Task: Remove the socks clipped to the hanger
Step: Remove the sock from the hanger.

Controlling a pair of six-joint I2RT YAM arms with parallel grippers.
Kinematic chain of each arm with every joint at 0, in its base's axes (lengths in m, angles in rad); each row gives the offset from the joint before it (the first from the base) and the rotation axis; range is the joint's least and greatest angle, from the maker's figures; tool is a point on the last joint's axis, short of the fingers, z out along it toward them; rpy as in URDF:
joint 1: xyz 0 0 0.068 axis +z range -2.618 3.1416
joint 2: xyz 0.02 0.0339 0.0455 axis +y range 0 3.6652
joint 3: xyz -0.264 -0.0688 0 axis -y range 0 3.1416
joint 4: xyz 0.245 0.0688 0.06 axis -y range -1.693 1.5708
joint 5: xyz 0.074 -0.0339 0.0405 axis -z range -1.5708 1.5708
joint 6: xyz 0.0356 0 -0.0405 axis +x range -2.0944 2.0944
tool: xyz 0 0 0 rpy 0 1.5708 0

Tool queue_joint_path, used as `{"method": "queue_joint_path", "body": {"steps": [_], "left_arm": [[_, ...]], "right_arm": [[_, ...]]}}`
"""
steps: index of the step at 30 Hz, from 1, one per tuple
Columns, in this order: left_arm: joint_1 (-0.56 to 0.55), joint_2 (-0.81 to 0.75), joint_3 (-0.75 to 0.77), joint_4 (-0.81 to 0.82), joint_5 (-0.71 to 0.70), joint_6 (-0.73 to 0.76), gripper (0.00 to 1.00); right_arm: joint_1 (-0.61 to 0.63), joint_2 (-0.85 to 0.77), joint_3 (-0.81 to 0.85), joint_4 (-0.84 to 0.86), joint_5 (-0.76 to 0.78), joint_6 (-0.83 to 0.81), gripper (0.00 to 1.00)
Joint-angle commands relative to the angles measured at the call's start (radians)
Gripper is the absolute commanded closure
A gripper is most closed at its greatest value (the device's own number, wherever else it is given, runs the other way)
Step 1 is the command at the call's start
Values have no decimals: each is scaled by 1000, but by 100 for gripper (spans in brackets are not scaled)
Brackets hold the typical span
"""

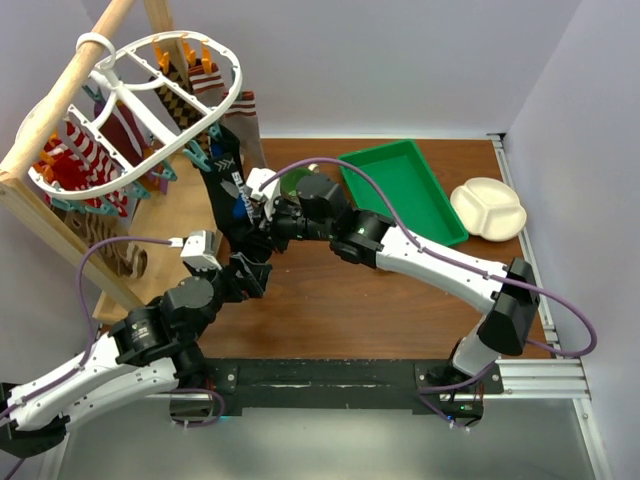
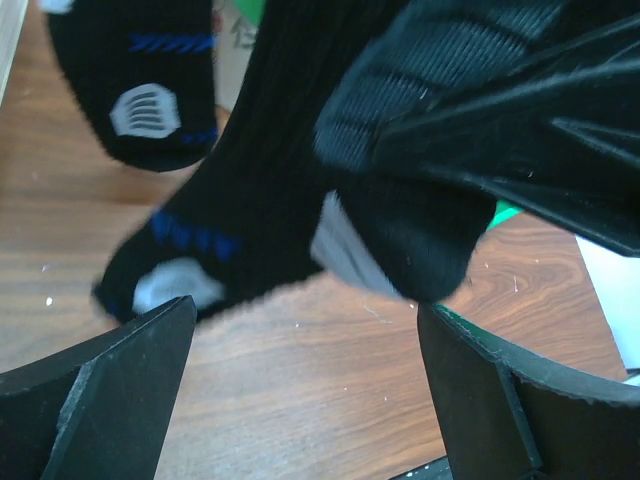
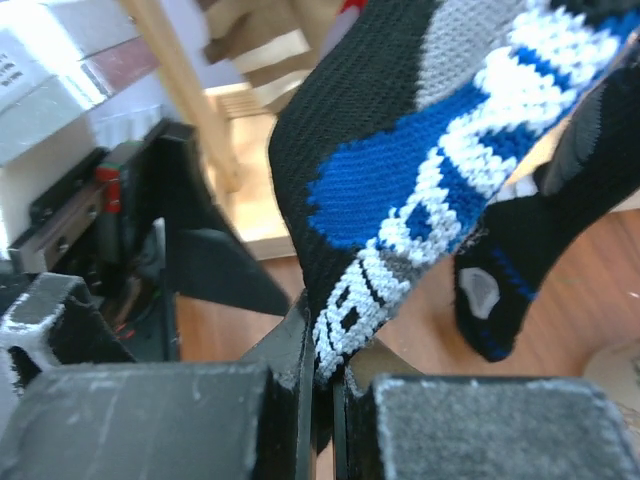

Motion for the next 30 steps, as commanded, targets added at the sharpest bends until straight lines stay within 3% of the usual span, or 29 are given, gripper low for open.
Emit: {"method": "queue_joint_path", "body": {"steps": [1,7,19,23,26,27,29,30], "left_arm": [[3,6,-14,102,16,97,0],[3,10,-25,152,5,117,0],[3,2,-37,223,-76,126,1],[3,20,-48,244,-82,122,15],[3,37,-46,233,-94,105,33],[3,37,-49,233,-96,96,46],[3,36,-52,239,-101,88,61],[3,36,-57,242,-102,85,75]], "right_arm": [[-24,-9,85,-61,-185,48,100],[-24,33,111,-64,-269,104,100],[-26,119,158,-58,-245,254,100],[-26,117,146,-34,-236,287,100],[-26,117,146,-26,-236,299,100],[-26,116,146,-25,-237,300,100],[-26,120,146,-20,-239,308,100],[-26,123,146,-20,-242,311,100]]}}
